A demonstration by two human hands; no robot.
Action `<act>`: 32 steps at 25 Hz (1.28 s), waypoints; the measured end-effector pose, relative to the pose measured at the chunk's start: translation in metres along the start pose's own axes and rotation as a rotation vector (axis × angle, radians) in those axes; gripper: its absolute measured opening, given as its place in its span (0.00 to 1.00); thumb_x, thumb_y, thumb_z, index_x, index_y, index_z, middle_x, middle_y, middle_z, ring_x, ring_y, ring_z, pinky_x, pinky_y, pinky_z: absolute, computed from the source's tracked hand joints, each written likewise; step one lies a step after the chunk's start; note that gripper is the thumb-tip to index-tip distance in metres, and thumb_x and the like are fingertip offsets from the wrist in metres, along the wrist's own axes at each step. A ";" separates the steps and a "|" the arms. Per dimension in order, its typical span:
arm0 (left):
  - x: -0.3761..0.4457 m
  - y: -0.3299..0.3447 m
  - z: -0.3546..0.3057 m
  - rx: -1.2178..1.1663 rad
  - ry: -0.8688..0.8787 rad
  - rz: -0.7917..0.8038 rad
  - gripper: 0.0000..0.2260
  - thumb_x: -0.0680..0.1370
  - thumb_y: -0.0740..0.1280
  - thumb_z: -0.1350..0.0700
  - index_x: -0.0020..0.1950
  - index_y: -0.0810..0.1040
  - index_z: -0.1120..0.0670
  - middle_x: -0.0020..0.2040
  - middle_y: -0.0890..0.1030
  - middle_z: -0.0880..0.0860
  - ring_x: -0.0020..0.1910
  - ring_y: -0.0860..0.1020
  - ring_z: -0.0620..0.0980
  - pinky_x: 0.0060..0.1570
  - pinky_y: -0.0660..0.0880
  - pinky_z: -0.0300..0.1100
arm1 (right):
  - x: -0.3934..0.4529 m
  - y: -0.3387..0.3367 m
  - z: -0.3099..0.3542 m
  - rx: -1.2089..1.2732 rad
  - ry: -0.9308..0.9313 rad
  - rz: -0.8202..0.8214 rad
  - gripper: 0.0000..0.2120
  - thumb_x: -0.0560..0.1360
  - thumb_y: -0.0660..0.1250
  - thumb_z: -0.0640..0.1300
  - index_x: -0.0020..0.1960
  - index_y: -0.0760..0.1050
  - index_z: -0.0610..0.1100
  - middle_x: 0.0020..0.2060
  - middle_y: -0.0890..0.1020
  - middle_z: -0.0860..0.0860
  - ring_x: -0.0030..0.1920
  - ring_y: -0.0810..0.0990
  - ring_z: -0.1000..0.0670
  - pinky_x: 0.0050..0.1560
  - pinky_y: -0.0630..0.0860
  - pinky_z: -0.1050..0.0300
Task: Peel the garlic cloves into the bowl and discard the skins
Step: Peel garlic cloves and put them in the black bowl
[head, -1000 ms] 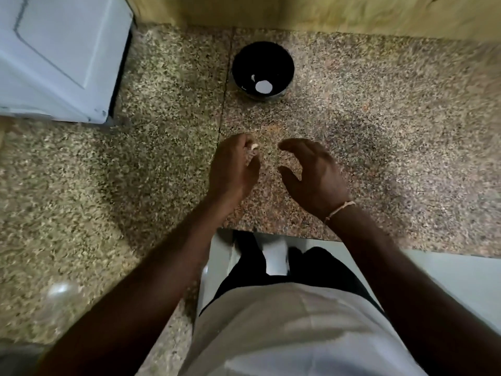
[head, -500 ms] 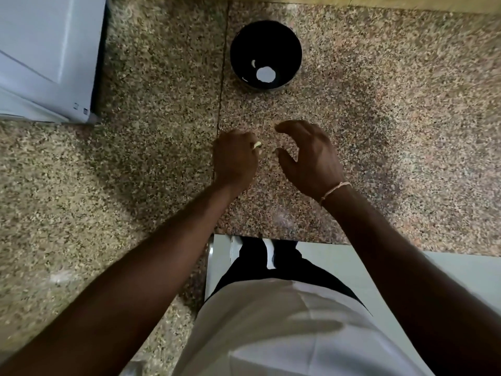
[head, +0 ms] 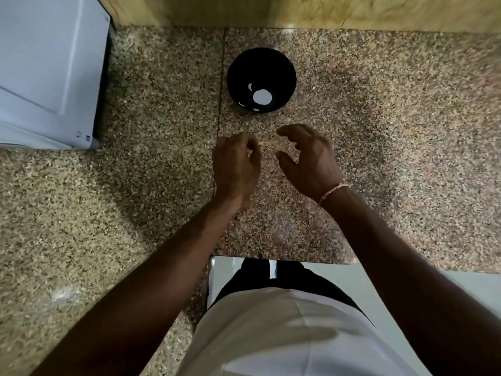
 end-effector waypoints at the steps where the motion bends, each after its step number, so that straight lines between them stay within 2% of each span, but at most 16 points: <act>1: 0.010 -0.004 -0.008 -0.017 0.008 -0.032 0.04 0.81 0.71 0.53 0.53 0.81 0.52 0.48 0.84 0.47 0.53 0.76 0.51 0.55 0.70 0.47 | 0.012 -0.002 0.002 0.004 0.004 -0.016 0.20 0.76 0.71 0.45 0.68 0.77 0.46 0.63 0.80 0.49 0.61 0.79 0.46 0.58 0.80 0.46; 4: 0.045 -0.010 -0.026 -0.016 -0.002 -0.075 0.04 0.81 0.71 0.53 0.53 0.81 0.53 0.49 0.85 0.48 0.54 0.79 0.53 0.57 0.74 0.52 | 0.051 -0.010 0.009 -0.010 0.003 -0.047 0.21 0.74 0.70 0.42 0.67 0.77 0.44 0.63 0.81 0.47 0.61 0.79 0.44 0.59 0.78 0.47; 10: 0.082 -0.011 -0.026 -0.013 -0.084 -0.048 0.05 0.79 0.72 0.58 0.55 0.83 0.53 0.51 0.85 0.51 0.54 0.82 0.52 0.51 0.79 0.52 | 0.080 -0.013 0.011 -0.017 -0.005 -0.068 0.21 0.75 0.67 0.40 0.67 0.77 0.43 0.61 0.81 0.44 0.60 0.80 0.42 0.59 0.78 0.44; 13: 0.056 -0.015 -0.014 -0.089 -0.087 -0.068 0.05 0.79 0.73 0.58 0.55 0.83 0.54 0.50 0.85 0.49 0.52 0.81 0.50 0.50 0.79 0.49 | 0.066 -0.003 0.007 -0.012 0.000 -0.053 0.21 0.74 0.67 0.42 0.68 0.77 0.44 0.62 0.81 0.45 0.61 0.80 0.43 0.59 0.78 0.47; 17: -0.006 -0.017 0.007 -0.145 -0.125 -0.076 0.04 0.79 0.74 0.57 0.53 0.83 0.55 0.47 0.84 0.46 0.44 0.80 0.45 0.43 0.76 0.40 | 0.032 0.024 0.007 0.012 -0.017 0.025 0.21 0.74 0.67 0.41 0.67 0.77 0.44 0.61 0.81 0.46 0.59 0.80 0.44 0.57 0.79 0.47; 20: -0.042 -0.021 0.027 -0.138 -0.200 -0.044 0.05 0.78 0.74 0.59 0.53 0.83 0.55 0.49 0.85 0.48 0.45 0.81 0.46 0.45 0.77 0.41 | 0.003 0.047 0.007 0.026 -0.019 0.152 0.21 0.75 0.67 0.40 0.68 0.76 0.46 0.64 0.79 0.47 0.61 0.80 0.46 0.59 0.80 0.48; 24: -0.072 -0.027 0.050 -0.118 -0.302 -0.017 0.05 0.78 0.74 0.59 0.53 0.83 0.55 0.49 0.84 0.51 0.46 0.80 0.47 0.47 0.76 0.42 | -0.026 0.073 0.012 0.041 -0.065 0.266 0.22 0.75 0.67 0.38 0.69 0.77 0.44 0.64 0.80 0.45 0.60 0.81 0.44 0.60 0.80 0.49; 28: -0.090 -0.027 0.060 -0.092 -0.356 0.010 0.06 0.77 0.74 0.57 0.54 0.83 0.52 0.50 0.84 0.50 0.46 0.78 0.46 0.45 0.69 0.36 | -0.040 0.085 0.013 0.004 -0.081 0.285 0.20 0.75 0.67 0.39 0.67 0.78 0.43 0.61 0.81 0.45 0.57 0.82 0.43 0.56 0.78 0.54; 32: -0.099 -0.022 0.064 -0.111 -0.420 0.057 0.10 0.79 0.73 0.57 0.59 0.83 0.54 0.53 0.85 0.52 0.49 0.81 0.48 0.47 0.71 0.36 | -0.048 0.092 0.017 0.006 -0.096 0.291 0.20 0.76 0.67 0.39 0.67 0.78 0.42 0.57 0.82 0.41 0.53 0.82 0.40 0.53 0.77 0.51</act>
Point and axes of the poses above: each hand's wrist, its own x-axis towards the middle knuckle, its own y-axis out of the palm, z = x × y, the point moved 2 cm from there along x, towards the middle knuckle
